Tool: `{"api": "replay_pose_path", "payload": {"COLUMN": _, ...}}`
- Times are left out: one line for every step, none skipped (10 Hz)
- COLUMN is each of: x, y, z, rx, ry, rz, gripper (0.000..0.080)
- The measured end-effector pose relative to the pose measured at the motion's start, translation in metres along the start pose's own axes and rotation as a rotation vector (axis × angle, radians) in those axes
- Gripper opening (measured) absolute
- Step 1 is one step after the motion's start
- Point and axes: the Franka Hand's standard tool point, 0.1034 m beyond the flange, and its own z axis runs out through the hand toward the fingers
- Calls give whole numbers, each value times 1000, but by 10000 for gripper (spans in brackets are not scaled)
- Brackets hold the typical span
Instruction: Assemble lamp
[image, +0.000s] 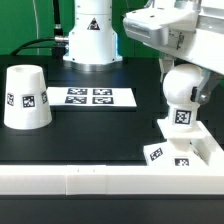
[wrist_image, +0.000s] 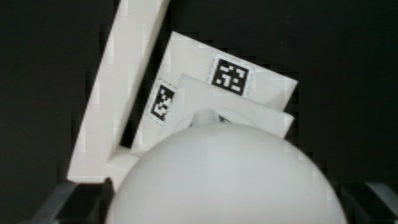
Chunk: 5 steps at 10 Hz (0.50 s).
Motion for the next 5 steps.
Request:
{"api": "replay_pose_path", "payload": {"x": -1, "y": -2, "z": 0, "rx": 13, "ry": 14, "rz": 126, "gripper": 576}}
{"api": "replay_pose_path", "payload": {"x": -1, "y": -2, "z": 0, "rx": 30, "ry": 19, "rz": 229, "gripper": 576}}
{"api": "replay_pose_path", "payload": {"x": 0, "y": -3, "z": 0, "rx": 51, "ry": 22, "rz": 380, "gripper": 577}}
{"api": "replay_pose_path", "payload": {"x": -1, "y": -3, "z": 0, "rx": 71, "ry": 17, "rz": 484, "gripper": 577}}
{"api": "replay_pose_path", "payload": {"x": 1, "y": -2, "z": 0, "rx": 68, "ry": 15, "rz": 541, "gripper": 577}}
